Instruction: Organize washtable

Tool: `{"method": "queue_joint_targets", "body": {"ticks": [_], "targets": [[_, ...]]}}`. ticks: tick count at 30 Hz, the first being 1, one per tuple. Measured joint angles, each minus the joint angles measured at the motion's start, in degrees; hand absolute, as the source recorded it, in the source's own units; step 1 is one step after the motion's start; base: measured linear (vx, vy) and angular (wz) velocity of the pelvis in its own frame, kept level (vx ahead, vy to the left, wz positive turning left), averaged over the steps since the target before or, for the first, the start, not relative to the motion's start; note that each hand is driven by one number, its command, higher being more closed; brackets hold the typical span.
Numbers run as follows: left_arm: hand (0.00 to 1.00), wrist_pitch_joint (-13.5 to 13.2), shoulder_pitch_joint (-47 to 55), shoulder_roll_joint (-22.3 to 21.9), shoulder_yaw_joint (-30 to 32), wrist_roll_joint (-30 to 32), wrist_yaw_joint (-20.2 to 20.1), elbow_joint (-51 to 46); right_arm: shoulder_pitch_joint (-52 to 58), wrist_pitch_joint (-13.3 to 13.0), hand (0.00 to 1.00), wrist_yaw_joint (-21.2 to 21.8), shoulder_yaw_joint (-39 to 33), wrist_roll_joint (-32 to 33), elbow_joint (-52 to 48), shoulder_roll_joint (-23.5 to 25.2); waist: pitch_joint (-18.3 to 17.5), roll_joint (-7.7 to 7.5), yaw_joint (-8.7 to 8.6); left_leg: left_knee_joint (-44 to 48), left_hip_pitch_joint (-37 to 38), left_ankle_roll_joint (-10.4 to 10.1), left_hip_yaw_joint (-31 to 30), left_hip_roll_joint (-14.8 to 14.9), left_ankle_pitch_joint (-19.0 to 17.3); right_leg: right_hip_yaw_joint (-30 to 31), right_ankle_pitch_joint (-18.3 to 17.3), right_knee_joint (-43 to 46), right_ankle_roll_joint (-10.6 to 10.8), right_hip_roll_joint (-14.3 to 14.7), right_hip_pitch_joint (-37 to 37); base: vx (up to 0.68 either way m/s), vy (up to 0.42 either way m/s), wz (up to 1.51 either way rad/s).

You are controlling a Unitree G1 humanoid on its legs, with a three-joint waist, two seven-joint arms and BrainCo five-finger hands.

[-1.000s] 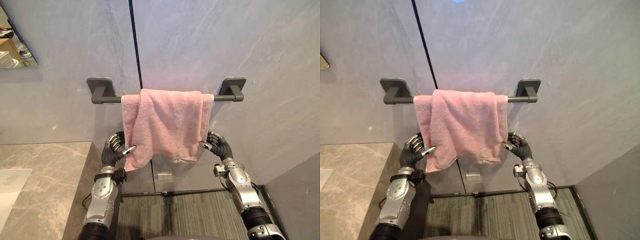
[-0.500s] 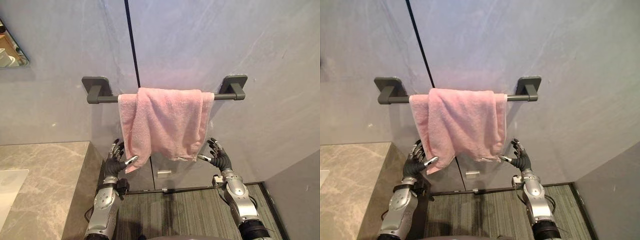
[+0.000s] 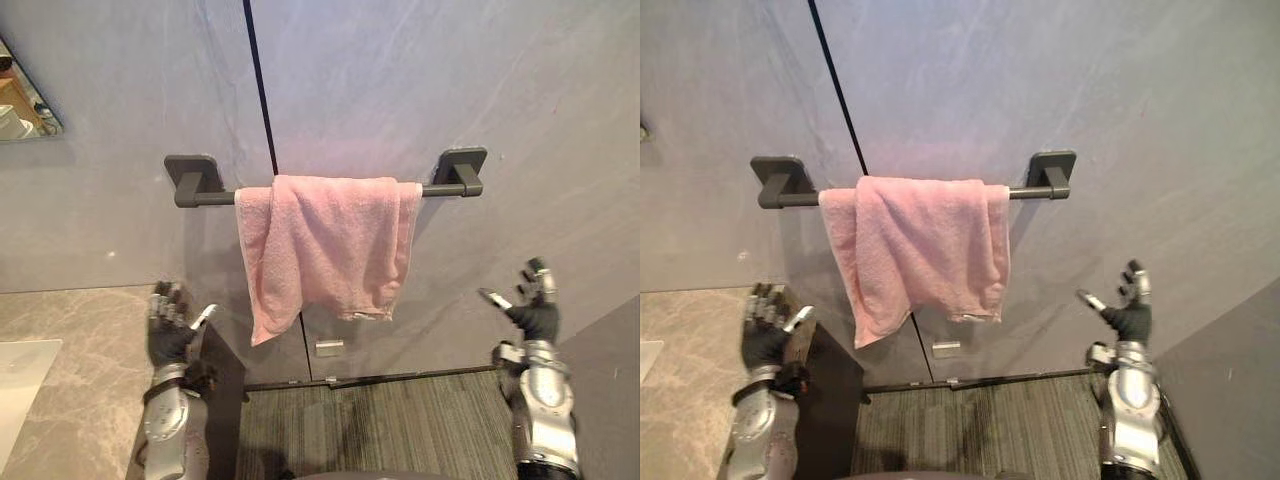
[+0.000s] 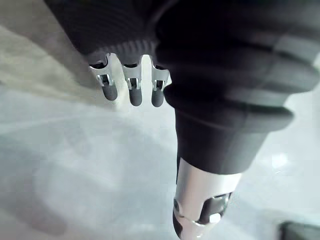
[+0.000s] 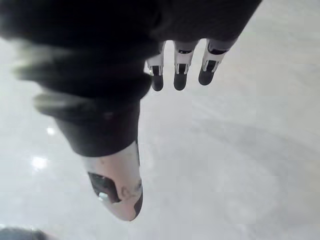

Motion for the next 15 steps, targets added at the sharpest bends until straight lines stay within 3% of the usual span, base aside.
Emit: {"method": "queue_joint_targets", "body": {"ticks": [9,12,15], "targets": [[0.0,-4.2,-1.6,0.9,5.9,1.1,2.8,-18.7,-4.4,-3.8,0.0,-0.1,0.5,1.8,-16.8,-5.2,-0.9,1.3,0.11,0.0,0.7,0.0,0.2,0.0,0.0,0.3,0.0,0.3,0.0,0.0,0.4,-0.02,-0.008,-0.01],[0.0,-5.6,-3.7,3.4,5.2,1.1,3.5,-22.9,-7.9,-5.6,0.0,1.3,6.1,4.6,-20.5,-8.0,-0.9,1.31,0.11,0.2,0.8,0.0,0.3,0.1,0.0,0.5,0.0,0.7,0.0,0.1,0.3,-0.04,-0.012,-0.02],[0.0,-7.0,-5.4,7.9,0.6,1.0,3.1,-26.2,-12.0,-7.8,0.0,5.7,17.2,9.9,-24.4,-11.7,-0.9,1.29,0.17,0.3,1.2,0.0,0.6,0.0,0.0,0.8,0.0,1.1,0.0,0.0,0.4,-0.05,-0.008,-0.04]]}}
